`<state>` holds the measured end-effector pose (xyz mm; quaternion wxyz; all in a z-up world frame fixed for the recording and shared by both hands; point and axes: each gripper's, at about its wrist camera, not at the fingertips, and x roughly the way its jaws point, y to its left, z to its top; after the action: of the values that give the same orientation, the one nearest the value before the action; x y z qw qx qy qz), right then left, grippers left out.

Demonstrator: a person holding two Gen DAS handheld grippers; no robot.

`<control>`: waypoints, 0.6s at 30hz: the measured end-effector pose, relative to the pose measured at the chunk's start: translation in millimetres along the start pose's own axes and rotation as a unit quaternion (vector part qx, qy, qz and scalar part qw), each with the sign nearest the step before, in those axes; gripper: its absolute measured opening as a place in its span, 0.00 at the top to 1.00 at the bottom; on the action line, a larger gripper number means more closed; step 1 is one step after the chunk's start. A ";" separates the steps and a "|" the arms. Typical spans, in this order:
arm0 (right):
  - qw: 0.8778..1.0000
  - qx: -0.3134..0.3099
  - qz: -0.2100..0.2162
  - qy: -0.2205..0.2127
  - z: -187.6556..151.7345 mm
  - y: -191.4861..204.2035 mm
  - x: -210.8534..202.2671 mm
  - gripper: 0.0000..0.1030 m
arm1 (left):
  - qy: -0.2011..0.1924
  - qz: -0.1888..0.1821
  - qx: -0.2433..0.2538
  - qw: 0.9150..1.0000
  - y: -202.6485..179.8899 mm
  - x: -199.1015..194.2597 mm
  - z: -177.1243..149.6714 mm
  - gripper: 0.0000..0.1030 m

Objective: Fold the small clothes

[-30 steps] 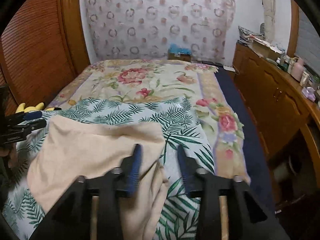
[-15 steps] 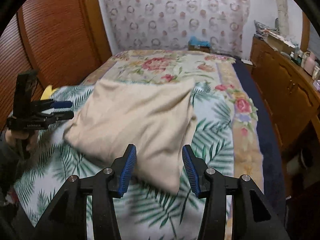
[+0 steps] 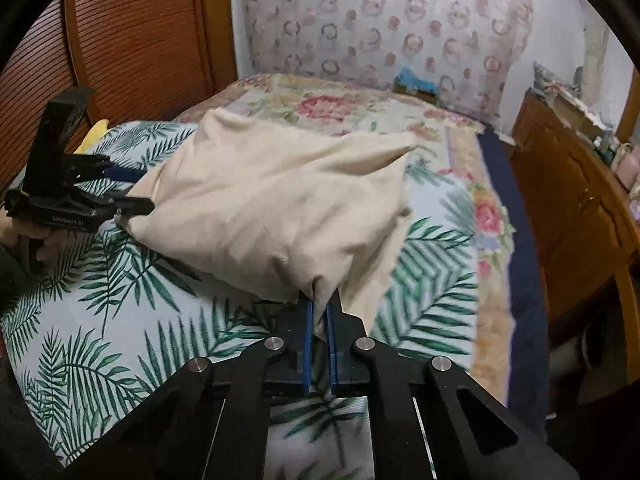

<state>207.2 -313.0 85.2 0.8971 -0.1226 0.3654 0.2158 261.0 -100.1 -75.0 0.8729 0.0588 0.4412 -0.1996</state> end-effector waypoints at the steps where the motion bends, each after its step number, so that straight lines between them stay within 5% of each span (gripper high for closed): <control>1: 1.000 -0.004 -0.010 -0.002 -1.2 -1.4 -1.0 0.96 | -0.001 -0.001 0.001 1.000 0.5 0.0 -0.5 0.35; 3: 0.999 -0.003 -0.048 0.001 -5.3 -12.9 -3.5 0.97 | 0.000 -0.002 0.001 1.000 2.0 0.1 -1.1 0.35; 11: 0.999 0.032 -0.023 0.017 -12.9 -29.8 -1.7 0.97 | 0.001 -0.003 -0.006 1.000 3.2 -2.1 -0.3 0.35; 14: 0.999 0.042 -0.018 0.002 -7.3 -31.8 -13.8 0.80 | -0.012 -0.003 -0.016 1.000 8.2 -6.1 3.7 0.35; 18: 0.998 0.058 -0.006 -0.037 5.4 -36.3 -23.9 0.29 | -0.023 -0.004 -0.034 0.999 19.1 -6.3 16.6 0.35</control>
<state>212.5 -350.0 108.2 0.9169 -0.0641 0.3433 0.1930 277.7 -85.5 -61.4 0.8838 0.0225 0.4275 -0.1889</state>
